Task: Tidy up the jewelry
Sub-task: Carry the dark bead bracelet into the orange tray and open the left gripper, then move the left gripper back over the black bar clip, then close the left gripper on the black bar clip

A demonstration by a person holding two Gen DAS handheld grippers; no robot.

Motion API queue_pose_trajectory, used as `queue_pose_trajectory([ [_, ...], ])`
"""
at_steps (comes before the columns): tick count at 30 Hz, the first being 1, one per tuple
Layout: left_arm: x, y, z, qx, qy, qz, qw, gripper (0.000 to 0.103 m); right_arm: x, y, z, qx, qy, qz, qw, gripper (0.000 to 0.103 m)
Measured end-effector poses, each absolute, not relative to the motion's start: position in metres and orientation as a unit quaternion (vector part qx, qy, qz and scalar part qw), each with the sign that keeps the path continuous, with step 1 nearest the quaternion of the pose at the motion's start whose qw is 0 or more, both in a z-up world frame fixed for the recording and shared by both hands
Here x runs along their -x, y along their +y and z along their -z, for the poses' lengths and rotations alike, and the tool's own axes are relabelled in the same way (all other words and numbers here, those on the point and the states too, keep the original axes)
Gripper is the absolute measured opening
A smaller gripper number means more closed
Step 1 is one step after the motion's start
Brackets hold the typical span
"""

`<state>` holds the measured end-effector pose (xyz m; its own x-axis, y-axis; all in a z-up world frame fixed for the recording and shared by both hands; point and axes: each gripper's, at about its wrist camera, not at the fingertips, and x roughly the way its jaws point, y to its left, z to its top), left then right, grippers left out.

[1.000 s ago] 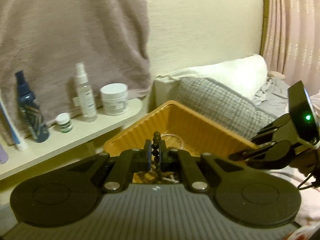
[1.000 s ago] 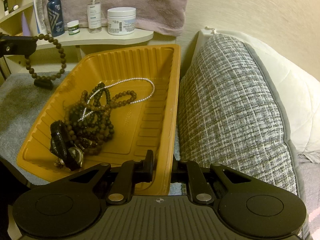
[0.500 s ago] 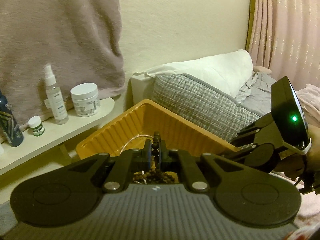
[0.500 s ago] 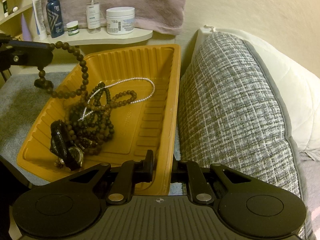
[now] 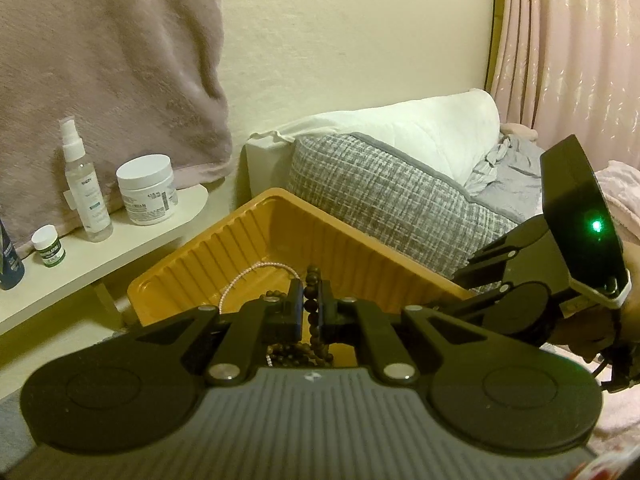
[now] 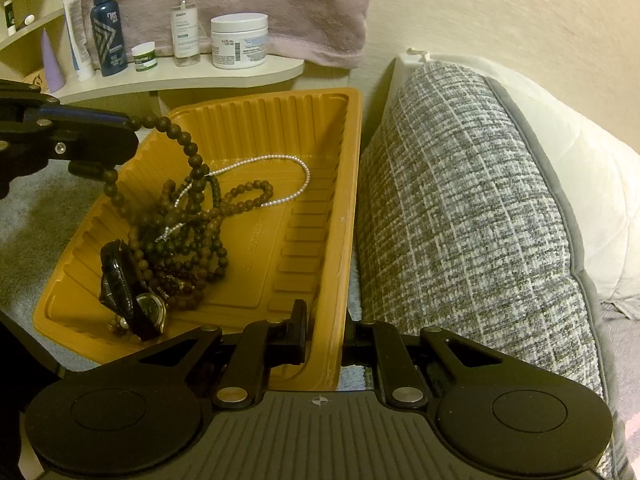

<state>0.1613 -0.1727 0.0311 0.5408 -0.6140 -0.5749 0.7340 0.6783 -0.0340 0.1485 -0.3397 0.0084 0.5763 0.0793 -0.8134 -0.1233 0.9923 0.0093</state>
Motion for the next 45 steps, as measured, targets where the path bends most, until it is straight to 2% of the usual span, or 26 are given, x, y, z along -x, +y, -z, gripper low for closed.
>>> queue_pose_trajectory([
  [3,-0.162,-0.174,-0.028,-0.108,0.288,0.388,0.869,0.007,-0.148,-0.340,-0.008,0.024,0.457,-0.057,0.888,0.013],
  [6,-0.162,-0.172,-0.026,-0.108,0.292,0.386,0.869,0.024,-0.148,-0.339,-0.008,0.024,0.456,-0.057,0.888,0.013],
  [15,-0.168,-0.118,-0.018,-0.088,0.296,0.314,0.898,0.023,-0.147,-0.339,-0.008,0.024,0.457,-0.057,0.888,0.013],
  [23,-0.185,-0.048,0.013,-0.094,0.323,0.205,0.919,0.026,-0.147,-0.339,-0.008,0.023,0.458,-0.056,0.887,0.013],
  [26,-0.194,-0.027,0.025,-0.085,0.338,0.168,0.922,0.036,-0.147,-0.340,-0.007,0.022,0.460,-0.055,0.886,0.014],
  [29,-0.205,-0.011,0.034,-0.064,0.340,0.134,0.929,0.066,-0.148,-0.340,-0.007,0.023,0.461,-0.054,0.886,0.014],
  [30,-0.208,-0.010,0.037,-0.057,0.339,0.125,0.931,0.079,-0.148,-0.340,-0.007,0.023,0.460,-0.054,0.886,0.014],
  [31,-0.211,-0.008,0.039,-0.050,0.338,0.116,0.933,0.085,-0.149,-0.340,-0.007,0.023,0.461,-0.054,0.886,0.014],
  [34,-0.221,-0.008,0.048,-0.029,0.336,0.097,0.936,0.093,-0.150,-0.340,-0.006,0.024,0.462,-0.054,0.885,0.014],
  [45,-0.248,-0.031,0.084,-0.039,0.336,0.084,0.937,0.094,-0.155,-0.343,-0.001,0.022,0.468,-0.055,0.882,0.014],
])
